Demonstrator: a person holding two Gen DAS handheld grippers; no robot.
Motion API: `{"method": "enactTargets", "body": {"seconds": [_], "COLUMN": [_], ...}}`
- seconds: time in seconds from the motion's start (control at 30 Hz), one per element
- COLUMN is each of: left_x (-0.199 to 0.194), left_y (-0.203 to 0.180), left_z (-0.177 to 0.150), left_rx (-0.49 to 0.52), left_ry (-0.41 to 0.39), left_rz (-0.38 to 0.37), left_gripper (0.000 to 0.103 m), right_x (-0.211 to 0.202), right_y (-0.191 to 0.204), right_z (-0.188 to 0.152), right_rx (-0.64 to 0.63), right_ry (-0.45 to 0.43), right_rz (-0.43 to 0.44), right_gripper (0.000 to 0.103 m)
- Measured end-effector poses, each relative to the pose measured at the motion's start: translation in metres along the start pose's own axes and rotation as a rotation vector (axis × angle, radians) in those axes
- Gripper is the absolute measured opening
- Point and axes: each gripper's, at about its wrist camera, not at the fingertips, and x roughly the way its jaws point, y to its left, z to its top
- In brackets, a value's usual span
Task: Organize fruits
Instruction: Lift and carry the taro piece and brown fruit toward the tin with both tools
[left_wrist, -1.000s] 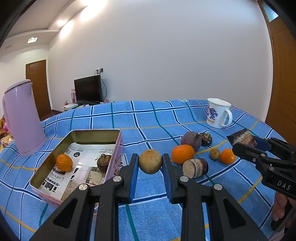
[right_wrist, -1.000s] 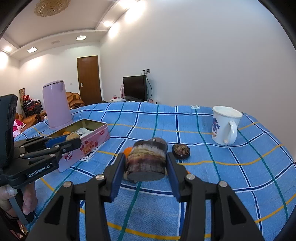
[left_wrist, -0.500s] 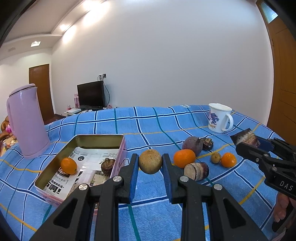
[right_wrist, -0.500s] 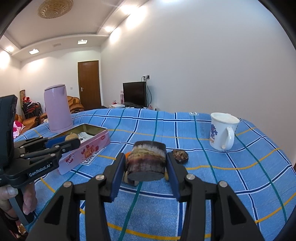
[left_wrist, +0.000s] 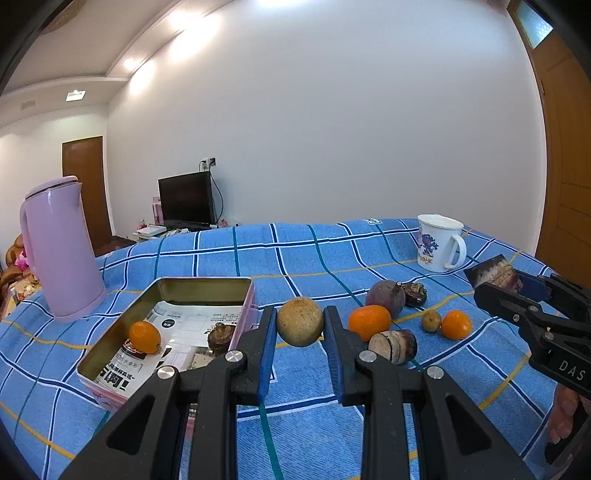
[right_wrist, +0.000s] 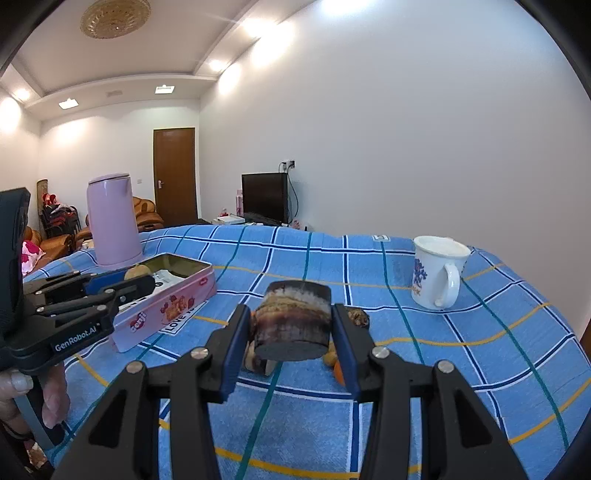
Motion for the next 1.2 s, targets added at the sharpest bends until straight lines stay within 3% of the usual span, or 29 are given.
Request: {"method": "enactTargets", "body": {"seconds": [0.63,1.2], "left_x": [-0.003,0.004], "left_y": [0.017,0.071], "left_z": [0.005,0.009], "left_rx": [0.005,-0.007], "left_ry": [0.005,0.065], "left_rz": [0.076,0.199], "left_gripper": [0.027,0.027], "right_x": [0.006,0.051], "right_y": [0.018,0.072], "right_z": [0.019,0.051], "right_rx": [-0.043,-0.099], "right_ry": [-0.003,0.04], "right_rz": [0.015,0.156], "right_gripper": [0.047,0.047]}}
